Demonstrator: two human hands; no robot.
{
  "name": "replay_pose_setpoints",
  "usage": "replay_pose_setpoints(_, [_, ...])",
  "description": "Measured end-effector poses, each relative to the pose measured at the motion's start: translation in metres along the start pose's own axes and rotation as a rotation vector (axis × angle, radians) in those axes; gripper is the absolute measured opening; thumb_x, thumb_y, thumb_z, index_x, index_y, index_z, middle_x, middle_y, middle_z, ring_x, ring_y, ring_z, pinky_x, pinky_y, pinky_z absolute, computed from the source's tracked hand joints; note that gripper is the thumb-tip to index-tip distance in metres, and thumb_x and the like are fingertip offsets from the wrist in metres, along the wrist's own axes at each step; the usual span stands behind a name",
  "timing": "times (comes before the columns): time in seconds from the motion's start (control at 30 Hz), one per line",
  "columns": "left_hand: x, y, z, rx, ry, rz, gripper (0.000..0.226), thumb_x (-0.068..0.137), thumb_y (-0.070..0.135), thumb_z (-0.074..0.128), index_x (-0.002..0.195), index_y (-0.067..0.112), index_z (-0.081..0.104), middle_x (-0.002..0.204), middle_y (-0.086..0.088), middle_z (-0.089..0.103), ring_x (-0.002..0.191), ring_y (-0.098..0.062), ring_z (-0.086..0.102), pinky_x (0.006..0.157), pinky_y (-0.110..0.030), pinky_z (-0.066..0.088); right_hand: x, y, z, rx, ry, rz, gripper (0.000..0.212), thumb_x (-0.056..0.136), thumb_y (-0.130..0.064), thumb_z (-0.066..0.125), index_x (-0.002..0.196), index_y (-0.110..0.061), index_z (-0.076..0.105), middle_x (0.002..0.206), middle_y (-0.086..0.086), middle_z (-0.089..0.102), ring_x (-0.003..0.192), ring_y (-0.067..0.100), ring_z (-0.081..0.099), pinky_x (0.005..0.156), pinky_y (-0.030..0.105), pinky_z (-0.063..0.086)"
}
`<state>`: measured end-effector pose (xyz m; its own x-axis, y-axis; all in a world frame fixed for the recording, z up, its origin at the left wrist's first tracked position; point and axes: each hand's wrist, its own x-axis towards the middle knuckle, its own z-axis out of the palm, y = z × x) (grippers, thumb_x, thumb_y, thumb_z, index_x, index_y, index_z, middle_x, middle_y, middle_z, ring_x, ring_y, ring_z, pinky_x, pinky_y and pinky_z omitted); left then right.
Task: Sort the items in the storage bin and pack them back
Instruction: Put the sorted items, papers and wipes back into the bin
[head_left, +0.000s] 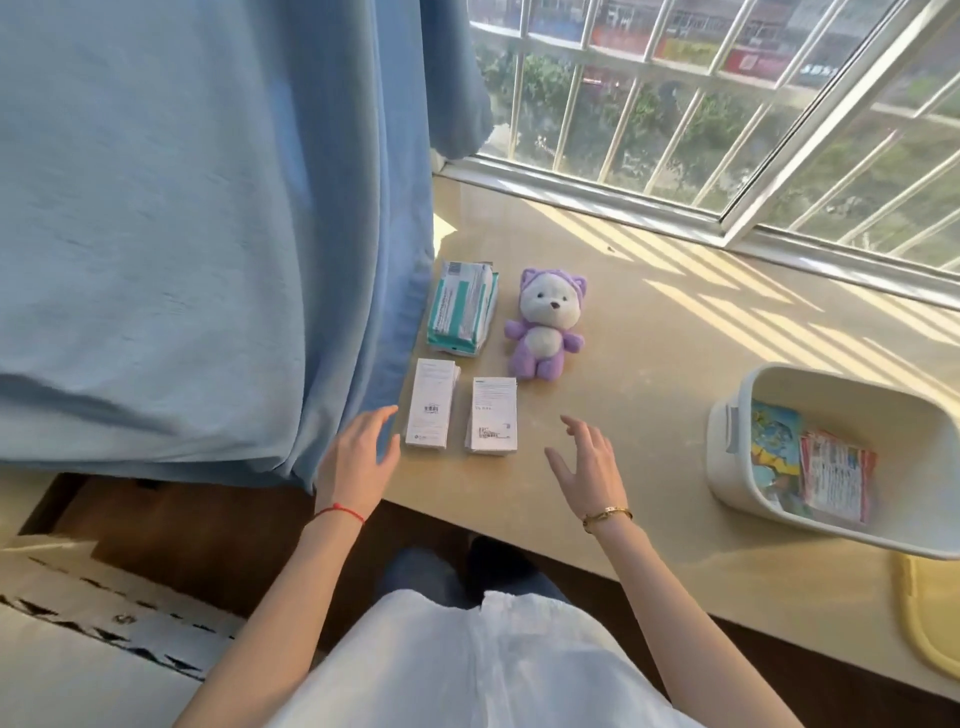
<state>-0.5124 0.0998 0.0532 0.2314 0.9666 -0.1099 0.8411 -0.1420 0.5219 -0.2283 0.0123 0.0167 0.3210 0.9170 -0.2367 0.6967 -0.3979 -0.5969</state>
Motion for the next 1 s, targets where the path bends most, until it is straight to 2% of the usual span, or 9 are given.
replay_pose_setpoints(0.17, [0.051, -0.019, 0.017, 0.016, -0.132, -0.028, 0.042, 0.094, 0.023, 0.057, 0.135, 0.020, 0.050, 0.131, -0.004, 0.058, 0.119, -0.024, 0.055, 0.095, -0.039, 0.047, 0.042, -0.015, 0.030, 0.028, -0.026, 0.082, 0.052, 0.092, -0.030, 0.061, 0.138, -0.012, 0.043, 0.128, 0.010, 0.053, 0.117, 0.029, 0.047, 0.100, 0.037, 0.039])
replay_pose_setpoints(0.37, [0.094, -0.038, 0.051, 0.027, -0.245, -0.038, 0.051, 0.093, 0.028, 0.058, 0.141, 0.020, 0.041, 0.139, -0.003, 0.051, 0.125, -0.021, 0.050, 0.097, -0.034, 0.045, 0.081, -0.014, 0.080, 0.094, -0.049, 0.218, 0.059, 0.091, -0.033, 0.061, 0.143, -0.016, 0.037, 0.126, 0.012, 0.053, 0.117, 0.030, 0.045, 0.098, 0.038, 0.039])
replay_pose_setpoints(0.6, [0.114, -0.071, 0.103, 0.012, -0.347, -0.078, 0.073, 0.087, 0.029, 0.067, 0.146, 0.021, 0.026, 0.143, -0.007, 0.039, 0.127, -0.025, 0.044, 0.097, -0.040, 0.046, 0.098, 0.001, 0.129, 0.114, -0.071, 0.317, 0.072, 0.089, -0.033, 0.064, 0.149, -0.021, 0.026, 0.131, 0.015, 0.049, 0.117, 0.033, 0.043, 0.096, 0.039, 0.037])
replay_pose_setpoints(0.73, [0.115, -0.085, 0.122, 0.017, -0.384, -0.062, 0.086, 0.084, 0.031, 0.069, 0.149, 0.029, 0.013, 0.136, -0.010, 0.043, 0.122, -0.028, 0.046, 0.091, -0.047, 0.050, 0.100, 0.008, 0.143, 0.146, -0.083, 0.352, 0.078, 0.087, -0.030, 0.066, 0.151, -0.028, 0.022, 0.128, 0.015, 0.049, 0.115, 0.033, 0.046, 0.095, 0.039, 0.039])
replay_pose_setpoints(0.87, [0.111, -0.093, 0.130, 0.007, -0.418, -0.059, 0.088, 0.088, 0.029, 0.065, 0.151, 0.037, 0.004, 0.126, -0.010, 0.051, 0.114, -0.025, 0.051, 0.086, -0.042, 0.051, 0.099, 0.012, 0.151, 0.177, -0.095, 0.365, 0.075, 0.089, -0.023, 0.062, 0.151, -0.032, 0.019, 0.135, 0.011, 0.052, 0.110, 0.034, 0.054, 0.083, 0.035, 0.042])
replay_pose_setpoints(0.93, [0.110, -0.093, 0.131, -0.028, -0.433, -0.072, 0.084, 0.092, 0.028, 0.061, 0.152, 0.037, 0.003, 0.127, -0.010, 0.051, 0.114, -0.025, 0.052, 0.086, -0.042, 0.051, 0.098, 0.011, 0.152, 0.185, -0.087, 0.371, 0.074, 0.091, -0.020, 0.060, 0.151, -0.032, 0.019, 0.137, 0.007, 0.052, 0.107, 0.034, 0.057, 0.075, 0.031, 0.039])
replay_pose_setpoints(1.0, [0.111, -0.093, 0.131, -0.057, -0.443, -0.069, 0.083, 0.093, 0.025, 0.060, 0.152, 0.038, 0.004, 0.131, -0.010, 0.050, 0.116, -0.025, 0.052, 0.088, -0.045, 0.052, 0.098, 0.010, 0.152, 0.198, -0.075, 0.372, 0.073, 0.091, -0.016, 0.058, 0.151, -0.032, 0.019, 0.138, 0.006, 0.052, 0.107, 0.033, 0.057, 0.074, 0.029, 0.036])
